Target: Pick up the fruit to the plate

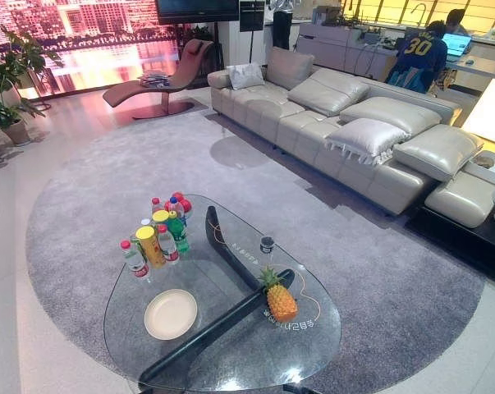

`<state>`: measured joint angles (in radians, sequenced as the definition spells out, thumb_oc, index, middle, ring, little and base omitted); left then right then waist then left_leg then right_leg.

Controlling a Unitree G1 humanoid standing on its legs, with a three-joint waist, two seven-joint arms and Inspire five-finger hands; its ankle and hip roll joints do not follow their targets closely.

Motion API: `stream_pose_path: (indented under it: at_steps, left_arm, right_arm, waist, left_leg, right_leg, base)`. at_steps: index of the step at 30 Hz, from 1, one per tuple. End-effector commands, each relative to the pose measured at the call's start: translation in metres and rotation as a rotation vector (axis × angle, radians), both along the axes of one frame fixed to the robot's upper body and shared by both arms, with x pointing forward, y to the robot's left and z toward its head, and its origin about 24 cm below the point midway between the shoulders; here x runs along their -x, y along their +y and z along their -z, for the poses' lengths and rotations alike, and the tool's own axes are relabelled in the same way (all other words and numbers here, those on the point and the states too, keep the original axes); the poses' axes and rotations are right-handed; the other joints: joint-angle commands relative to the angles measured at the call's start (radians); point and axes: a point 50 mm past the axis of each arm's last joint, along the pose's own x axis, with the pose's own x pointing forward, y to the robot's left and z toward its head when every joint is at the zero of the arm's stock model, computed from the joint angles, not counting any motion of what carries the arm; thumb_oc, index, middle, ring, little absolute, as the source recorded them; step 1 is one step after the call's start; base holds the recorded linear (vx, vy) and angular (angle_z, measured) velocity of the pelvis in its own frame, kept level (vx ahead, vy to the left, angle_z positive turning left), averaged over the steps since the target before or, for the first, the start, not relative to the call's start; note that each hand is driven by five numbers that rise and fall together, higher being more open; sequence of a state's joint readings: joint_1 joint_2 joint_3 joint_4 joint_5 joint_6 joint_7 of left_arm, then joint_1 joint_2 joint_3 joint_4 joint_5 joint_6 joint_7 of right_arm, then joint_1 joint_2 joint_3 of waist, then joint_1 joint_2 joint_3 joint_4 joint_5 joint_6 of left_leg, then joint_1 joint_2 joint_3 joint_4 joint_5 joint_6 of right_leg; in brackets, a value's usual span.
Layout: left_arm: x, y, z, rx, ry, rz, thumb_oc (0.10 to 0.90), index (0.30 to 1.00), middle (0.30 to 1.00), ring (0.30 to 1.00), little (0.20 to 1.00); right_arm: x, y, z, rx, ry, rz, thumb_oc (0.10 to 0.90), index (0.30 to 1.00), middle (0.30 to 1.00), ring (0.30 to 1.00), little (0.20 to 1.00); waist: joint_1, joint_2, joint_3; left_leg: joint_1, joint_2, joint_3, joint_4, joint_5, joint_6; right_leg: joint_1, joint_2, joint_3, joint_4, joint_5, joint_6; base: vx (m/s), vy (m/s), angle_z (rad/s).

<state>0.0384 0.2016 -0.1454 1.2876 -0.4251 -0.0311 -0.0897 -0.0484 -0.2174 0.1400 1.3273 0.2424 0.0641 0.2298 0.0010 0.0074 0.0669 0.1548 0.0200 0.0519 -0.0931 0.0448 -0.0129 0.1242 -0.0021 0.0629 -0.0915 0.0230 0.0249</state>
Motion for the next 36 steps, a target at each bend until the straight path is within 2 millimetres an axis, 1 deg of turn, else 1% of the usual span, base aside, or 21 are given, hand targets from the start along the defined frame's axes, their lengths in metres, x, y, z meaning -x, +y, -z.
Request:
stream_pose_path:
  at_steps: [1,7,9,14,15,17,19,20,21,22,25,27,29,32,33,35,36]
  left_arm:
    - [-0.021,-0.009,-0.001,-0.021,-0.032,0.047,0.8,0.9,0.9,0.9,0.9]
    - [-0.02,-0.008,-0.001,-0.035,-0.032,0.049,0.8,0.9,0.9,0.9,0.9]
    - [-0.022,-0.007,-0.002,-0.033,-0.043,0.048,0.8,0.9,0.9,0.9,0.9]
    - [-0.027,0.001,-0.004,-0.047,-0.067,0.019,0.8,0.9,0.9,0.9,0.9]
    - [-0.027,0.002,-0.004,-0.048,-0.066,0.016,0.8,0.9,0.9,0.9,0.9]
    - [-0.027,0.006,-0.005,-0.059,-0.073,0.002,0.8,0.9,0.9,0.9,0.9]
    - [-0.028,0.008,-0.006,-0.065,-0.08,-0.003,0.8,0.9,0.9,0.9,0.9]
    - [-0.031,0.01,-0.008,-0.069,-0.098,-0.008,0.8,0.9,0.9,0.9,0.9]
    - [-0.031,0.01,-0.008,-0.069,-0.099,-0.011,0.8,0.9,0.9,0.9,0.9]
    - [-0.032,0.013,-0.009,-0.075,-0.109,-0.013,0.8,0.9,0.9,0.9,0.9]
    - [-0.031,0.017,-0.01,-0.084,-0.117,-0.016,0.8,0.9,0.9,0.9,0.9]
    - [-0.031,0.022,-0.012,-0.09,-0.132,-0.023,0.8,0.9,0.9,0.9,0.9]
    - [-0.035,0.026,-0.014,-0.091,-0.147,-0.033,0.8,0.9,0.9,0.9,0.9]
    - [-0.037,0.03,-0.015,-0.083,-0.159,-0.047,0.8,0.9,0.9,0.9,0.9]
    - [-0.036,0.03,-0.016,-0.078,-0.161,-0.052,0.8,0.9,0.9,0.9,0.9]
    - [-0.035,0.03,-0.016,-0.072,-0.164,-0.058,0.8,0.9,0.9,0.9,0.9]
    - [-0.035,0.029,-0.016,-0.065,-0.174,-0.064,0.8,0.9,0.9,0.9,0.9]
  right_arm:
    - [0.012,-0.004,0.002,0.075,0.103,-0.085,0.8,0.9,0.9,0.9,0.9]
    - [0.012,-0.009,0.002,0.132,0.112,-0.04,0.8,0.9,0.9,0.9,0.9]
    - [0.009,-0.015,0.0,0.161,0.094,-0.008,0.8,0.9,0.9,0.9,0.9]
    - [-0.012,-0.028,-0.007,0.251,-0.04,0.066,0.8,0.9,0.9,0.9,0.9]
    - [-0.013,-0.029,-0.008,0.26,-0.053,0.069,0.8,0.9,0.9,0.9,0.9]
    - [-0.029,-0.034,-0.014,0.304,-0.15,0.117,0.8,0.9,0.9,0.9,0.9]
    - [-0.038,-0.036,-0.018,0.336,-0.205,0.144,0.8,0.9,0.9,0.9,0.9]
    - [-0.052,-0.04,-0.025,0.384,-0.29,0.157,0.8,0.9,0.9,0.9,0.9]
    - [-0.054,-0.04,-0.027,0.391,-0.302,0.159,0.8,0.9,0.9,0.9,0.9]
    - [-0.063,-0.043,-0.033,0.417,-0.355,0.173,0.8,0.9,0.9,0.9,0.9]
    - [-0.078,-0.048,-0.044,0.454,-0.439,0.195,0.8,0.9,0.9,0.9,0.9]
    - [-0.095,-0.053,-0.058,0.488,-0.527,0.22,0.8,0.9,0.9,0.9,0.9]
    - [-0.119,-0.062,-0.083,0.535,-0.656,0.233,0.8,0.9,0.9,0.9,0.9]
    - [-0.141,-0.069,-0.11,0.582,-0.784,0.234,0.8,0.9,0.9,0.9,0.9]
    - [-0.148,-0.071,-0.12,0.601,-0.826,0.232,0.8,0.9,0.9,0.9,0.9]
    - [-0.154,-0.072,-0.131,0.616,-0.877,0.234,0.8,0.9,0.9,0.9,0.9]
    - [-0.16,-0.072,-0.143,0.64,-0.924,0.228,0.8,0.9,0.9,0.9,0.9]
  waist:
    - [0.013,-0.023,0.031]
    - [0.015,-0.023,0.043]
    - [0.017,-0.024,0.056]
    - [0.02,-0.037,0.103]
    - [0.021,-0.038,0.105]
    - [0.026,-0.048,0.124]
    - [0.028,-0.054,0.135]
    - [0.03,-0.059,0.153]
    - [0.031,-0.06,0.156]
    - [0.032,-0.064,0.168]
    - [0.032,-0.069,0.182]
    - [0.033,-0.074,0.2]
    - [0.035,-0.077,0.222]
    - [0.034,-0.077,0.242]
    - [0.034,-0.077,0.247]
    - [0.034,-0.076,0.252]
    - [0.033,-0.076,0.258]
  left_leg:
    - [0.03,-0.07,-0.025,0.006,-0.099,0.009]
    - [0.024,-0.067,-0.027,0.006,-0.095,0.007]
    - [0.016,-0.065,-0.024,0.006,-0.091,0.007]
    - [-0.027,-0.058,-0.022,0.019,-0.084,0.012]
    - [-0.029,-0.058,-0.021,0.02,-0.084,0.012]
    - [-0.046,-0.056,-0.029,0.028,-0.083,0.013]
    - [-0.059,-0.056,-0.034,0.035,-0.082,0.014]
    - [-0.076,-0.056,-0.044,0.038,-0.078,0.016]
    - [-0.078,-0.056,-0.045,0.038,-0.078,0.016]
    - [-0.087,-0.056,-0.052,0.038,-0.076,0.016]
    - [-0.1,-0.057,-0.063,0.04,-0.074,0.016]
    - [-0.118,-0.059,-0.072,0.048,-0.074,0.016]
    - [-0.145,-0.062,-0.08,0.067,-0.075,0.016]
    - [-0.168,-0.064,-0.086,0.088,-0.078,0.015]
    - [-0.175,-0.066,-0.088,0.095,-0.08,0.016]
    - [-0.182,-0.067,-0.09,0.103,-0.082,0.016]
    - [-0.188,-0.07,-0.092,0.114,-0.085,0.016]
  right_leg:
    - [0.022,-0.031,-0.063,0.004,0.013,0.063]
    - [0.015,-0.03,-0.062,0.004,0.018,0.065]
    - [0.006,-0.03,-0.06,0.004,0.023,0.066]
    - [-0.035,-0.019,-0.044,0.005,0.037,0.062]
    - [-0.036,-0.018,-0.043,0.005,0.037,0.062]
    - [-0.053,-0.013,-0.038,0.012,0.039,0.06]
    - [-0.064,-0.01,-0.036,0.016,0.041,0.059]
    - [-0.08,-0.005,-0.035,0.022,0.042,0.056]
    - [-0.082,-0.004,-0.035,0.023,0.043,0.055]
    - [-0.09,0.001,-0.034,0.026,0.043,0.055]
    - [-0.104,0.005,-0.036,0.032,0.043,0.054]
    - [-0.117,0.01,-0.039,0.038,0.042,0.052]
    - [-0.135,0.013,-0.042,0.045,0.042,0.049]
    - [-0.148,0.015,-0.045,0.053,0.041,0.046]
    - [-0.151,0.015,-0.046,0.055,0.04,0.045]
    - [-0.153,0.015,-0.047,0.059,0.037,0.043]
    - [-0.156,0.015,-0.048,0.064,0.034,0.043]
  base:
    - [0.0,0.0,0.0]
    - [0.0,0.0,0.0]
    - [-0.01,-0.025,0.0]
    - [-0.05,-0.056,-0.01]
    - [-0.01,-0.068,-0.04]
    - [-0.02,-0.081,-0.02]
    - [-0.06,-0.076,0.0]
    - [-0.07,-0.072,0.0]
    - [-0.09,-0.091,-0.02]
    - [-0.04,-0.057,-0.02]
    - [-0.04,-0.065,-0.01]
    - [-0.05,-0.064,0.01]
    - [-0.05,-0.053,0.03]
    - [-0.01,-0.007,0.0]
    - [0.0,0.0,0.0]
    - [0.0,0.0,0.0]
    - [0.0,0.0,0.0]
